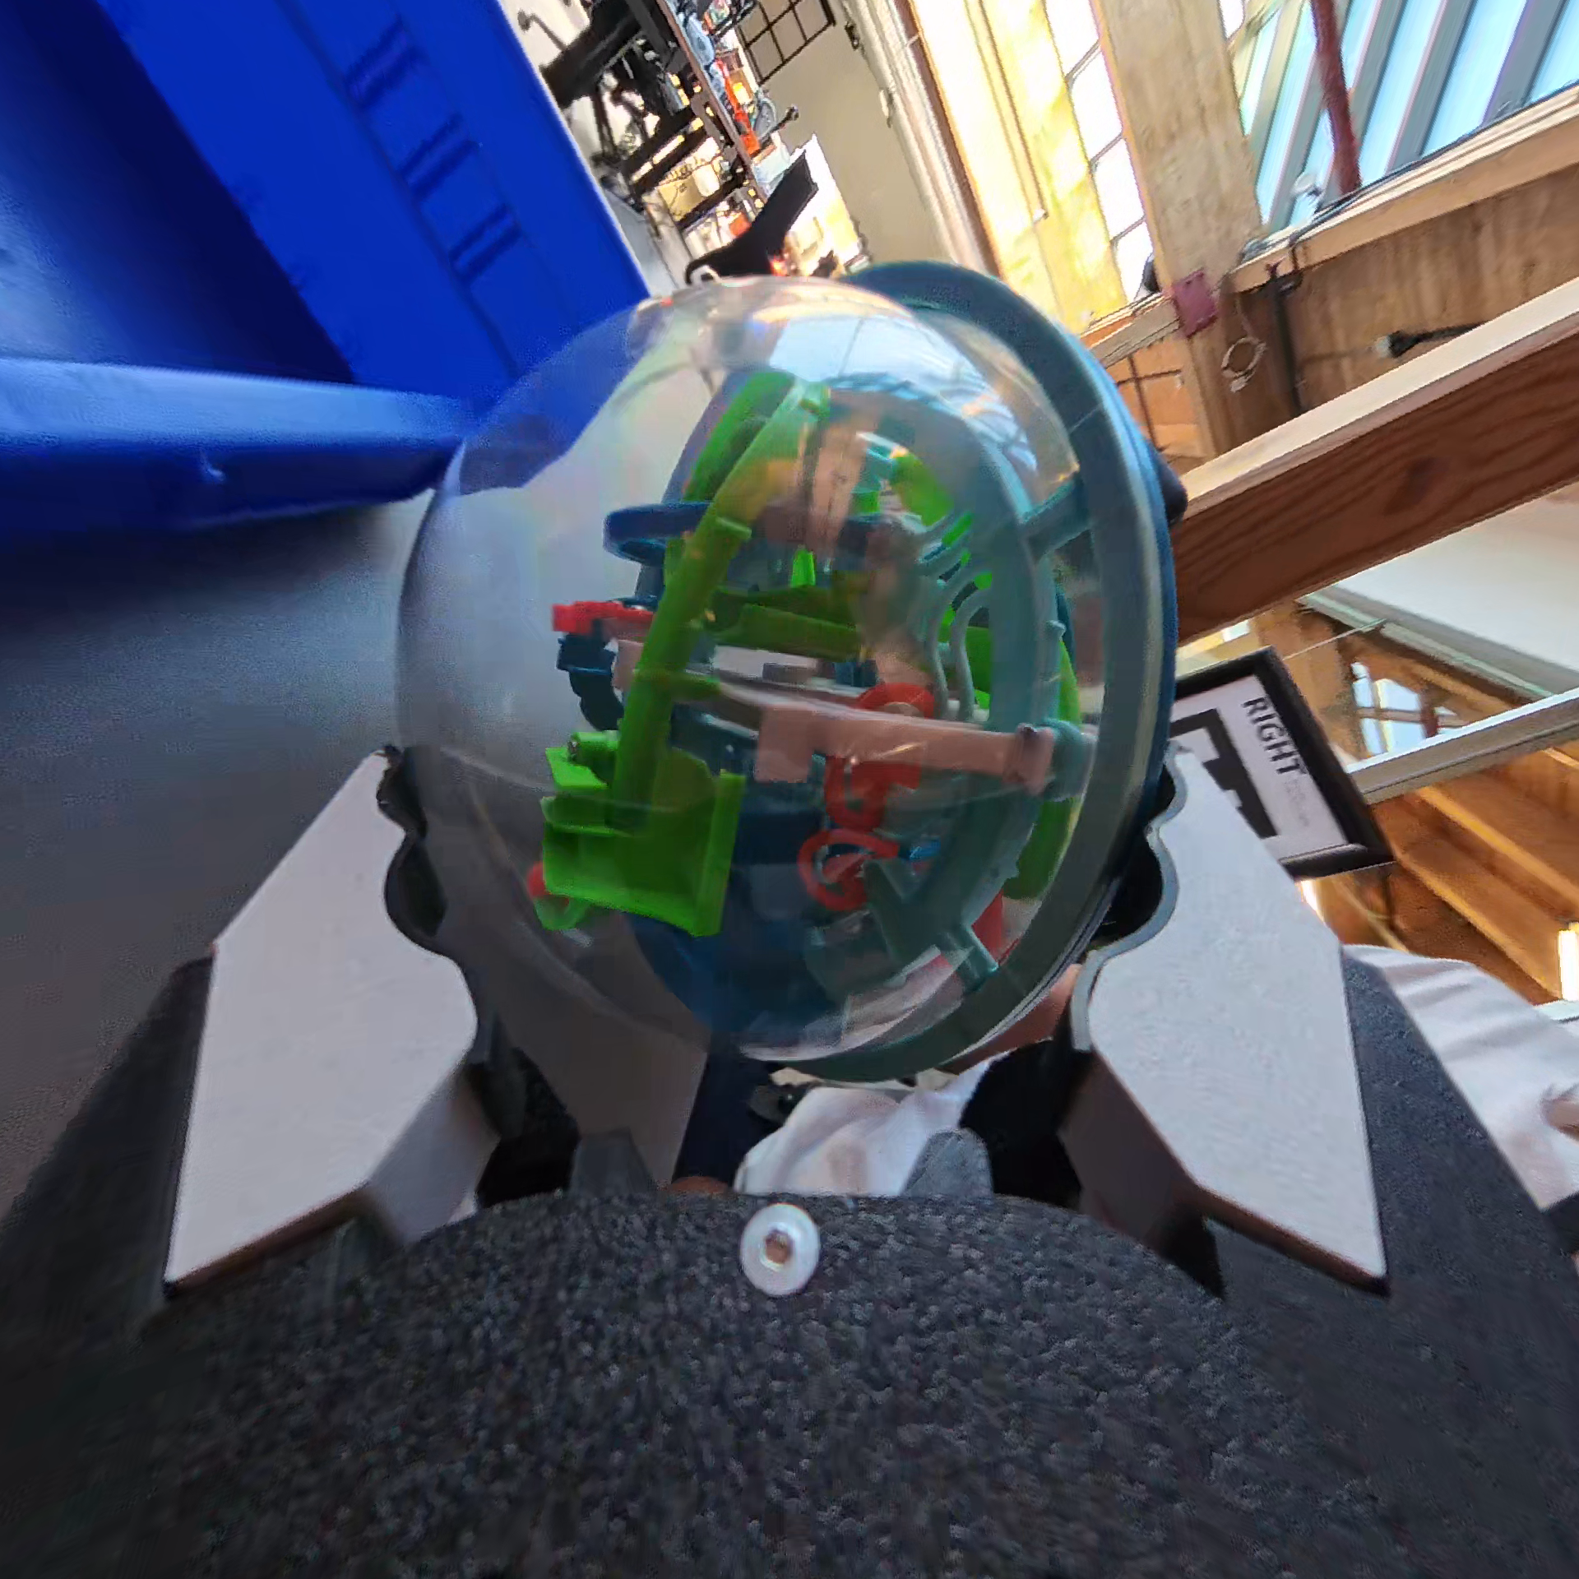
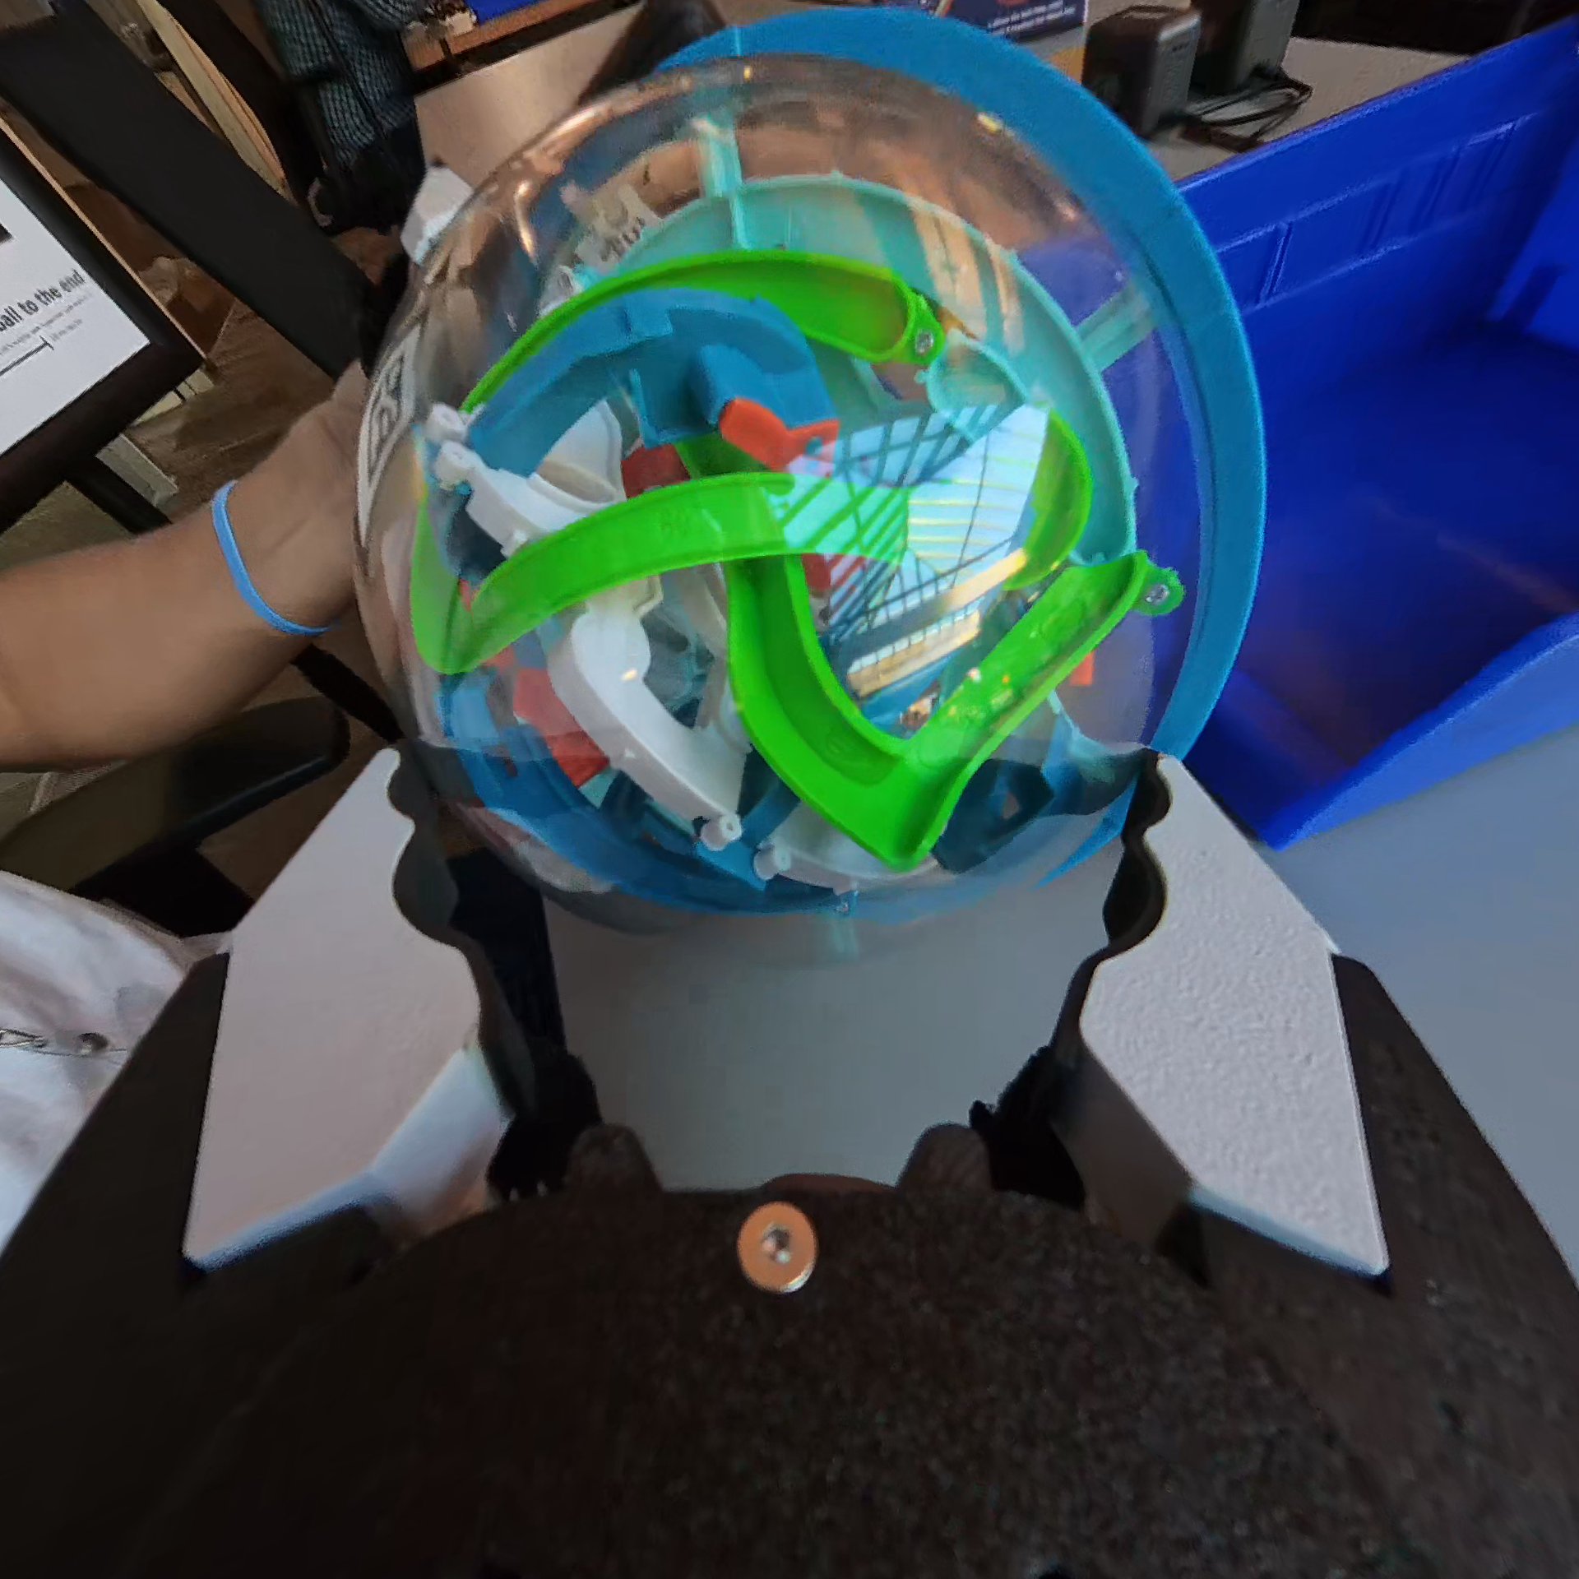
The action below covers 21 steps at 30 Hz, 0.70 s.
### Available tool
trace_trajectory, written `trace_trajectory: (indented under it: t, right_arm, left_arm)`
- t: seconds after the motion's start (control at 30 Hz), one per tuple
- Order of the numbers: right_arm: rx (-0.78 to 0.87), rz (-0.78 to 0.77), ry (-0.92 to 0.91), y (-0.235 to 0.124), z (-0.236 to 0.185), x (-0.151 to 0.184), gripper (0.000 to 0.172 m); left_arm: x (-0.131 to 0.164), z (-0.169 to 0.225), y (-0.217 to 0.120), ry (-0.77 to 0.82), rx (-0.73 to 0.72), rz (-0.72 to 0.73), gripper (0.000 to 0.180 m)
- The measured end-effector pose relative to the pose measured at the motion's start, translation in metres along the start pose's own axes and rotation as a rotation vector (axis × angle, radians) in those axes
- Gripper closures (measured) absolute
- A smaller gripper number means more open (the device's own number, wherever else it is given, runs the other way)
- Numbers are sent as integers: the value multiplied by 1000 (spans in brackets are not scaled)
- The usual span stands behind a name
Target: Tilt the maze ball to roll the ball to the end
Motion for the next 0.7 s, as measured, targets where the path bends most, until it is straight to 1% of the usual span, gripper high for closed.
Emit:
trace_trajectory:
  t: [0.13, 0.23, 0.3, 0.37, 0.47, 0.5, 0.57, 0.63, 0.7]
  right_arm:
    - [13, -24, 42, -11, -3, -7, 17]
    - [28, 5, 43, -16, -2, -13, 18]
    - [43, 27, 19, -18, -4, -18, 18]
    - [61, 31, -15, -20, -8, -24, 18]
    - [98, 18, -131, -29, -19, -42, 18]
    - [122, 29, -189, -35, -26, -54, 17]
    - [205, 103, -365, -54, -45, -91, 18]
    - [318, 201, -607, -83, -78, -136, 17]
    - [446, 297, -879, -115, -121, -179, 17]
  left_arm:
    - [5, -2, 7, -83, 75, 8, 23]
    - [6, 1, 9, -101, 111, 14, 23]
    - [5, 9, 9, -63, 110, 30, 24]
    - [3, 24, 6, 30, 74, 57, 24]
    - [5, 71, 0, 269, -11, 83, 24]
    - [7, 94, -3, 369, -29, 88, 24]
    - [20, 154, -10, 613, -41, 100, 24]
    - [49, 225, -19, 917, -41, 113, 24]
    - [89, 289, -29, 1217, -57, 121, 24]
Point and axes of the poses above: each gripper's, where its closed fingertips meet, y out along the fingers, x out of its underside, z = x × y across the jaws, the point moved 6 cm from there along -y, back along the fingers, and after that the axes turned 14 degrees about -y, right-handed, at the moved point
